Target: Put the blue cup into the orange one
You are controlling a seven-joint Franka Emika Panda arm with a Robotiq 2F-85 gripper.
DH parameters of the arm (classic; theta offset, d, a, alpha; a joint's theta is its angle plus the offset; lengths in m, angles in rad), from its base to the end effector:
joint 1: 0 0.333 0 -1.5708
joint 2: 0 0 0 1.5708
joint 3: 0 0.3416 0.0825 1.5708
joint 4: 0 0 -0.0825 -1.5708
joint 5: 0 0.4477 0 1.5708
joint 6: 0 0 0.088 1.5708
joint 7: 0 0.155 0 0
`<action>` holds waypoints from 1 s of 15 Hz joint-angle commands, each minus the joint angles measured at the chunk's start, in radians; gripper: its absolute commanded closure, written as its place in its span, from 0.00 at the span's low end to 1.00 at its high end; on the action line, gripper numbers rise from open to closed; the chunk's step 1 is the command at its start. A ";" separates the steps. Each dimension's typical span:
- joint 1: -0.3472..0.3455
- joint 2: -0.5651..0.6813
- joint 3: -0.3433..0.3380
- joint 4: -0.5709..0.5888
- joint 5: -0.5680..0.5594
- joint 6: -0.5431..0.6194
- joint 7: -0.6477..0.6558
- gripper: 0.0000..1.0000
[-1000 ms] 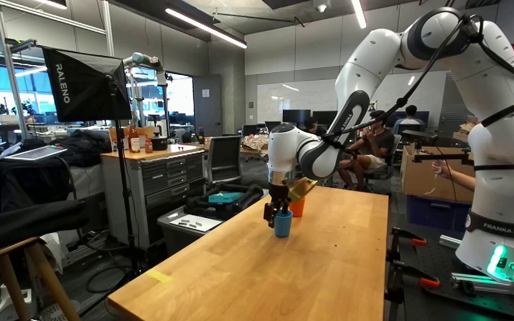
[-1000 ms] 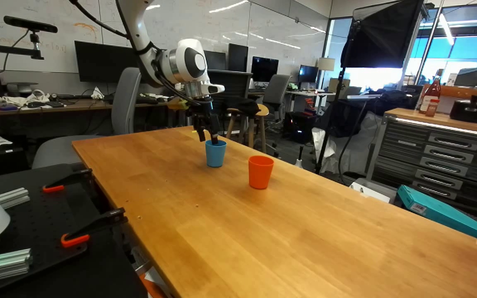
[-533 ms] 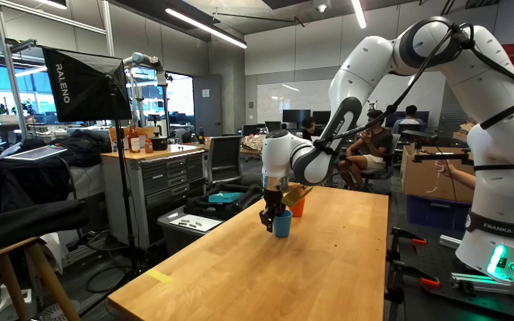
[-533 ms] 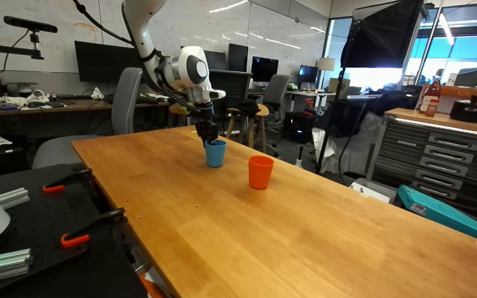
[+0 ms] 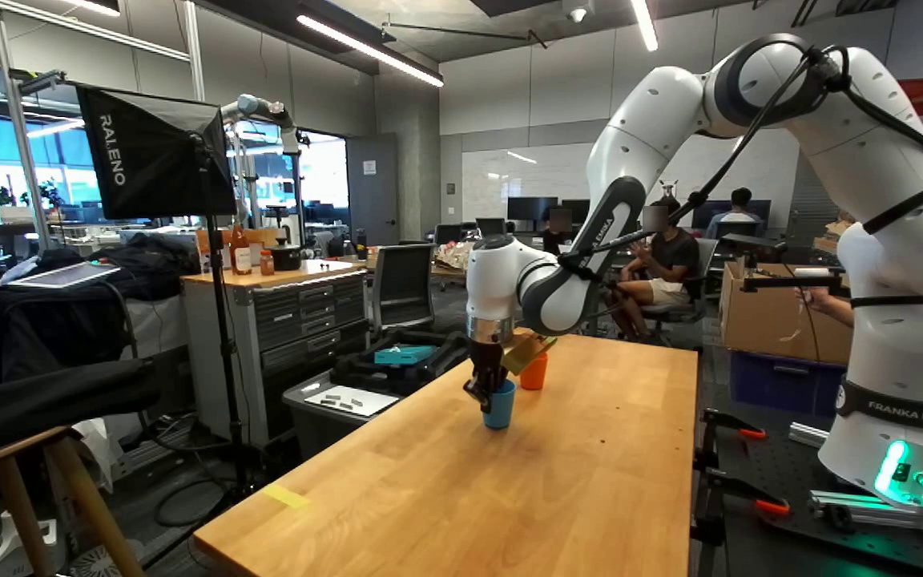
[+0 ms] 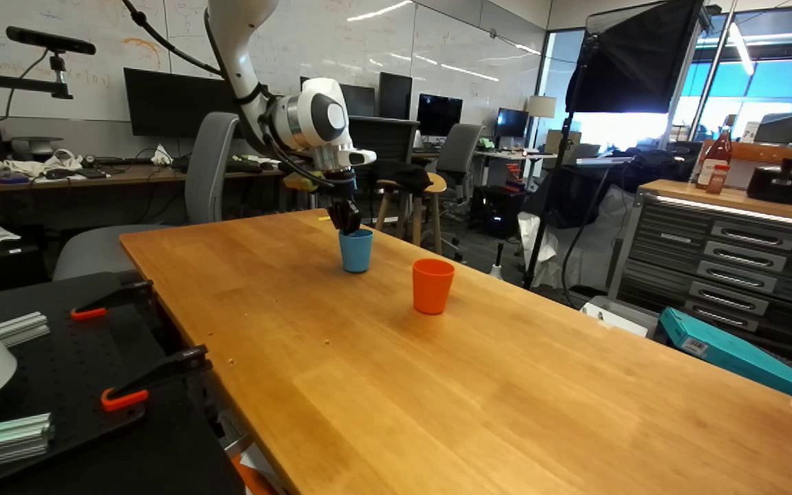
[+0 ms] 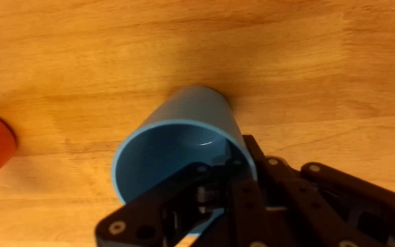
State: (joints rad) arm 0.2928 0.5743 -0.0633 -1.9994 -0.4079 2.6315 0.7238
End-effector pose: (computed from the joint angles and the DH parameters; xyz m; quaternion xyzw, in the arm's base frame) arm 0.6451 0.1496 0.0930 0.9902 -0.0650 0.0788 0.0952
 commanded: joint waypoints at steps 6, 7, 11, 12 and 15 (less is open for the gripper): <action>-0.014 0.000 -0.100 0.191 0.016 -0.133 -0.028 0.99; -0.026 0.003 -0.111 0.218 0.016 -0.152 -0.026 0.99; -0.068 0.007 -0.137 0.281 0.004 -0.244 -0.021 0.99; -0.078 0.004 -0.139 0.287 0.002 -0.268 -0.024 0.99; -0.101 0.003 -0.144 0.299 -0.010 -0.333 -0.025 0.99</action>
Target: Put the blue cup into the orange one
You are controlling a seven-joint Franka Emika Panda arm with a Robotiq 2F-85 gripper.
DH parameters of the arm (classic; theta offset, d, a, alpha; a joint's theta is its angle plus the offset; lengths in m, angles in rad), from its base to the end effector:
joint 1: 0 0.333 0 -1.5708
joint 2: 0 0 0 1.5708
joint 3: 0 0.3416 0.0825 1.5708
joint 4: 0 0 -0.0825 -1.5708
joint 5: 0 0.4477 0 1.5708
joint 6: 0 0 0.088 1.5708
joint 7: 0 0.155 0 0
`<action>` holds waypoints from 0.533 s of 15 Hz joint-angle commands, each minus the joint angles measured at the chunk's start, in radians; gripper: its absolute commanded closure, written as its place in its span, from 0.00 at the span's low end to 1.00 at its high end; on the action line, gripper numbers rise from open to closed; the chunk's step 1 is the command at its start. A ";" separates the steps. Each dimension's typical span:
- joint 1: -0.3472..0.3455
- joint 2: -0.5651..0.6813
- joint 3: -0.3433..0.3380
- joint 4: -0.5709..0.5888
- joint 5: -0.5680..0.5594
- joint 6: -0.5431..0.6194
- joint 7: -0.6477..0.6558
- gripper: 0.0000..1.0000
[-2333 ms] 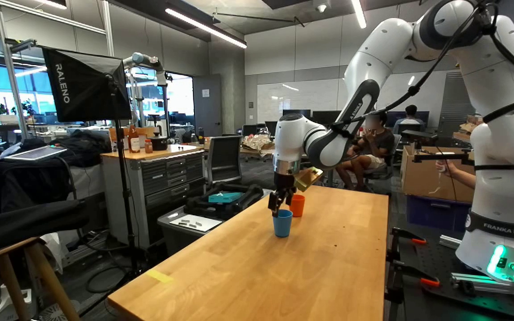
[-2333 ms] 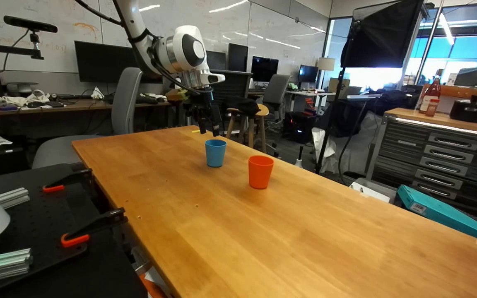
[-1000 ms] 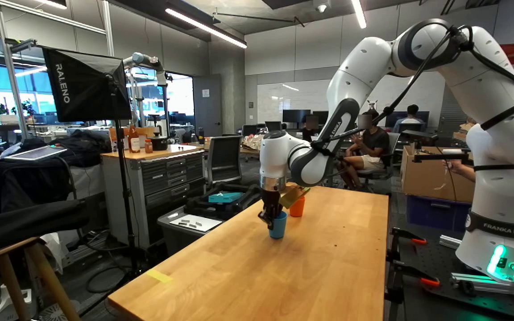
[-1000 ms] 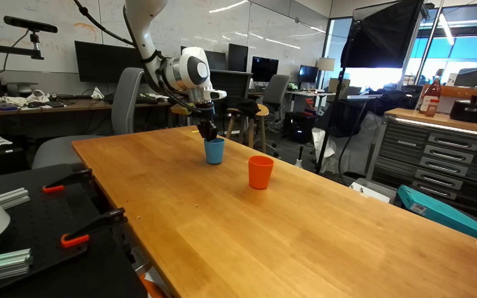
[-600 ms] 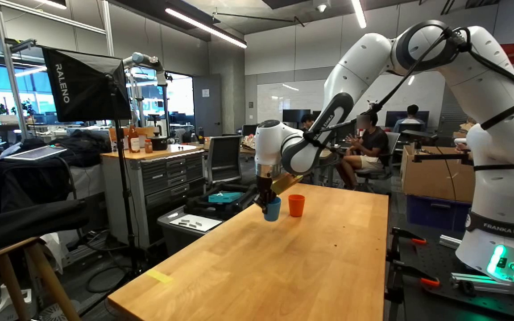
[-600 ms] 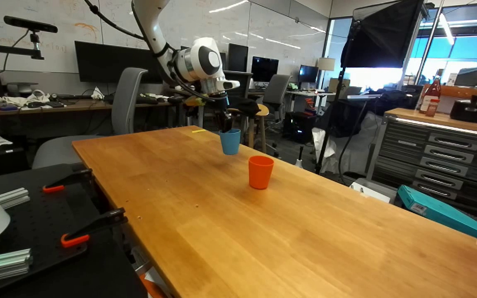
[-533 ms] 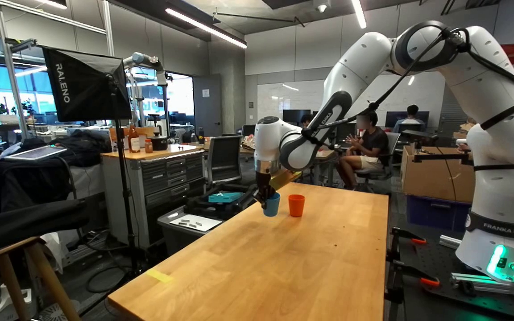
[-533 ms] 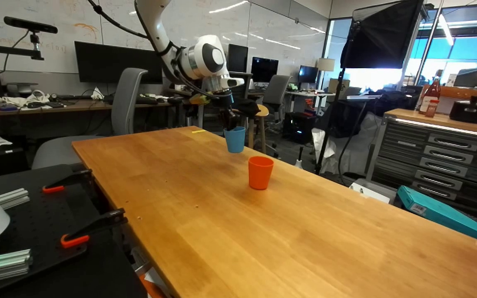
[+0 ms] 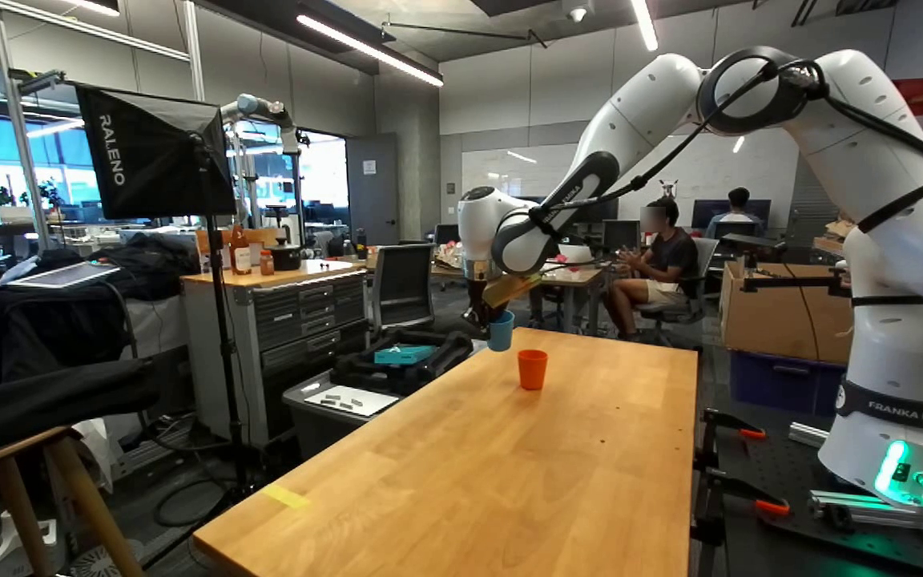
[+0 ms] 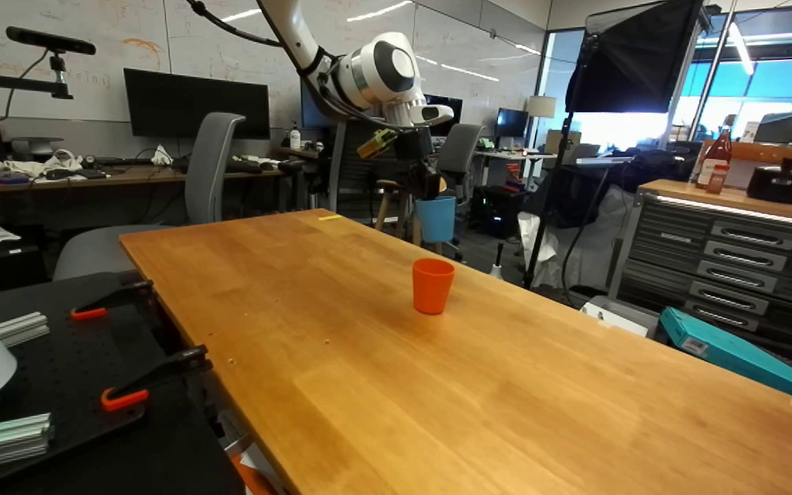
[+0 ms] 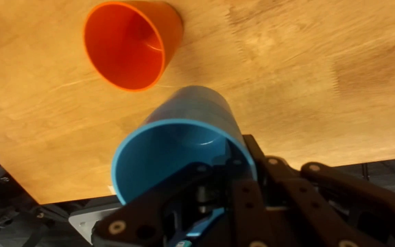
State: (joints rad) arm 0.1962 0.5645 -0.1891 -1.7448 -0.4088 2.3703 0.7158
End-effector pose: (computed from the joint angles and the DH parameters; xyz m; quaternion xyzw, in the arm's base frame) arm 0.7406 -0.0049 0.1990 0.9619 -0.1895 0.0966 0.1721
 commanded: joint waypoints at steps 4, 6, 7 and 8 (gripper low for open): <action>-0.037 0.016 -0.014 0.044 -0.007 -0.140 -0.026 0.99; -0.049 0.020 -0.012 0.039 -0.008 -0.163 -0.028 0.99; -0.054 0.022 -0.011 0.039 -0.006 -0.173 -0.030 0.99; -0.060 0.022 -0.006 0.034 -0.002 -0.171 -0.034 0.99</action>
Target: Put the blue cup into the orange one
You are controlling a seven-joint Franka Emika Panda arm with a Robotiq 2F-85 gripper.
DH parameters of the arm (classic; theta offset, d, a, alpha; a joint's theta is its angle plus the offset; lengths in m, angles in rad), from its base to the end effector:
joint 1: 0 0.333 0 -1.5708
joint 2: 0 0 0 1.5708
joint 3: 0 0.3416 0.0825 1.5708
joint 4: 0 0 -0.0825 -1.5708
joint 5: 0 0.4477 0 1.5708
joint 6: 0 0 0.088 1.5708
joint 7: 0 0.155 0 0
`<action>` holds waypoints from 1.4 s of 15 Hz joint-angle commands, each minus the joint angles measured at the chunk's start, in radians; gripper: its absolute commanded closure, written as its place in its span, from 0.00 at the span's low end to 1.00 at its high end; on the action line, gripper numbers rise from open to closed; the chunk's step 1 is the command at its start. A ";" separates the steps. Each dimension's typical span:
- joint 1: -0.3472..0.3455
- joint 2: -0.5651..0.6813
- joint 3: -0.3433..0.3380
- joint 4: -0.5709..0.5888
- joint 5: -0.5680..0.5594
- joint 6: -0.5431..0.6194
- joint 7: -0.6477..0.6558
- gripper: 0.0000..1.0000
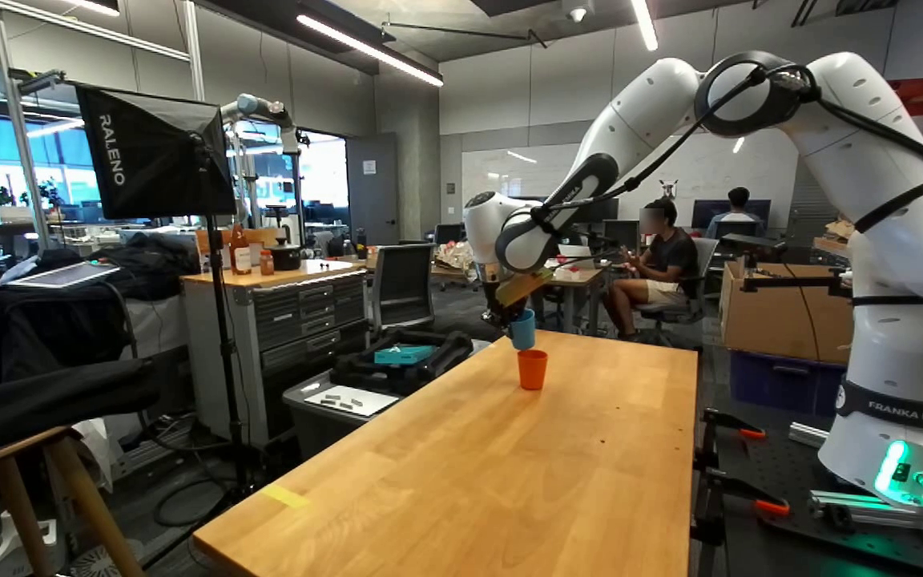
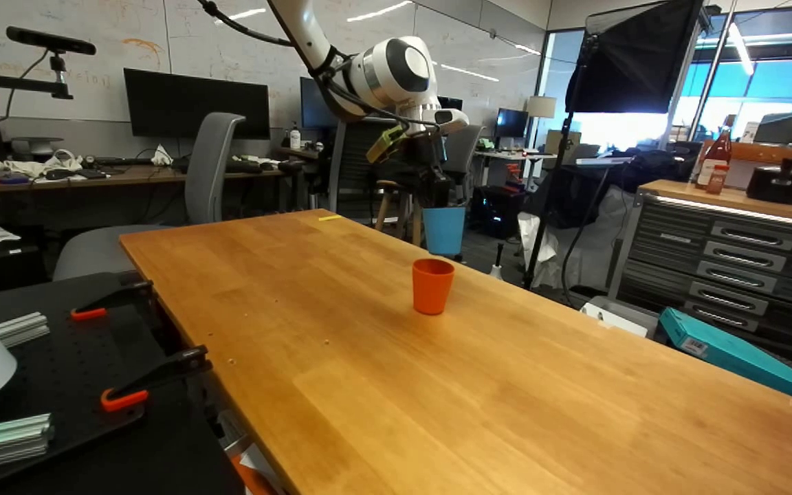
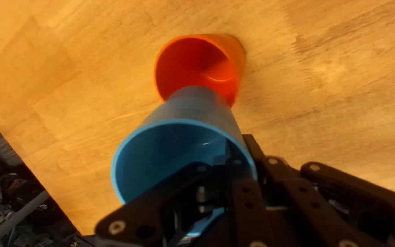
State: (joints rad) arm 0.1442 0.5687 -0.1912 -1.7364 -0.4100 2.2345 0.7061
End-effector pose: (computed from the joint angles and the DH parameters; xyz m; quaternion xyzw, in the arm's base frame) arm 0.7221 -0.0545 0.1905 0.9521 -0.2228 0.0347 0.2067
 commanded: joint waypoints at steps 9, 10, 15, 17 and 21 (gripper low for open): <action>-0.016 0.027 0.027 -0.003 0.023 -0.017 -0.044 0.99; -0.017 0.029 0.028 -0.001 0.024 -0.018 -0.044 0.99; -0.028 0.035 0.027 0.012 0.041 -0.029 -0.042 0.54; -0.035 0.034 0.027 0.017 0.054 -0.033 -0.044 0.40; -0.048 0.030 0.026 0.029 0.084 -0.034 -0.042 0.09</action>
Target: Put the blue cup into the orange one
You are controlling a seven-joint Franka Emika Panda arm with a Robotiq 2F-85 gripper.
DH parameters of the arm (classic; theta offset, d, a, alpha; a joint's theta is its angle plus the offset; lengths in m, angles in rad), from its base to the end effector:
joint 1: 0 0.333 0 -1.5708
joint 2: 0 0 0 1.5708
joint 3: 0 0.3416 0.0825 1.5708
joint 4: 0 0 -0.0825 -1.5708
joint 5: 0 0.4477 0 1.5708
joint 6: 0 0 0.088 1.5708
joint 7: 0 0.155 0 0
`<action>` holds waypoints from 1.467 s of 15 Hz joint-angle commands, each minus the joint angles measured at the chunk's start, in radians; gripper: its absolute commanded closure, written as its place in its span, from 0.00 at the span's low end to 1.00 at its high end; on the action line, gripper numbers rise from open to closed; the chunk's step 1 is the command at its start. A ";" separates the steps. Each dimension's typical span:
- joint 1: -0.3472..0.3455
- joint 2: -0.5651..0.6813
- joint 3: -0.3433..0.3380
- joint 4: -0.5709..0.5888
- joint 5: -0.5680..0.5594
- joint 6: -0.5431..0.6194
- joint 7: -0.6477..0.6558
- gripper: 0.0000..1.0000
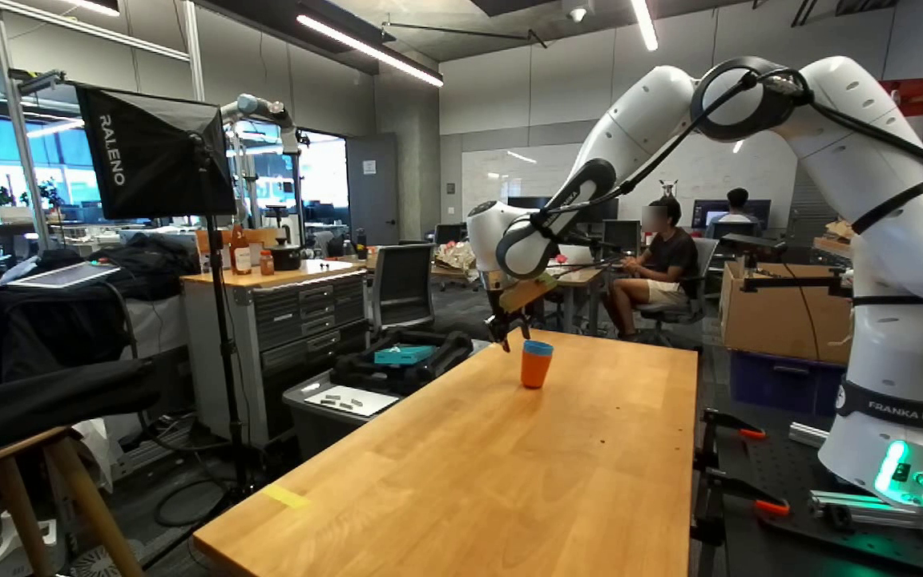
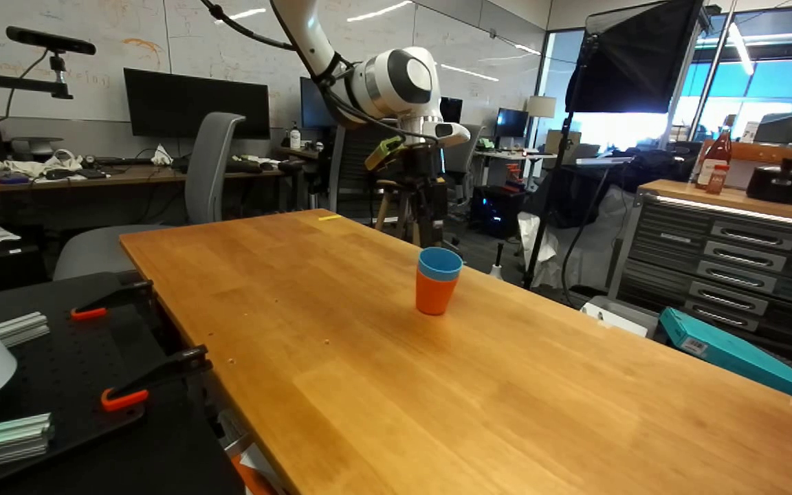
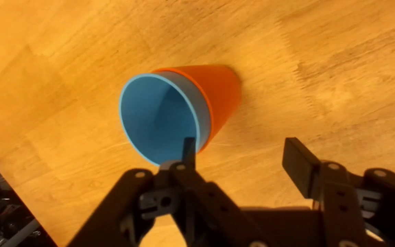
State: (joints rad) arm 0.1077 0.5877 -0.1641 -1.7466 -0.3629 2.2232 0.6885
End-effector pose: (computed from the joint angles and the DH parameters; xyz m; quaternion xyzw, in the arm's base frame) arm 0.7115 -0.0607 0.1684 0.9531 -0.2353 0.0051 0.1904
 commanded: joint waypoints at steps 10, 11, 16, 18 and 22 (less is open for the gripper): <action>-0.079 -0.029 0.075 0.074 0.227 -0.037 -0.204 0.00; -0.085 -0.035 0.090 0.086 0.265 -0.043 -0.250 0.00; -0.121 -0.031 0.157 0.184 0.413 -0.146 -0.481 0.00; -0.124 -0.021 0.166 0.237 0.433 -0.207 -0.536 0.00; -0.118 0.002 0.167 0.331 0.429 -0.297 -0.605 0.00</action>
State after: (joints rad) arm 0.0074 0.5567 -0.0166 -1.5148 0.0453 2.0087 0.1490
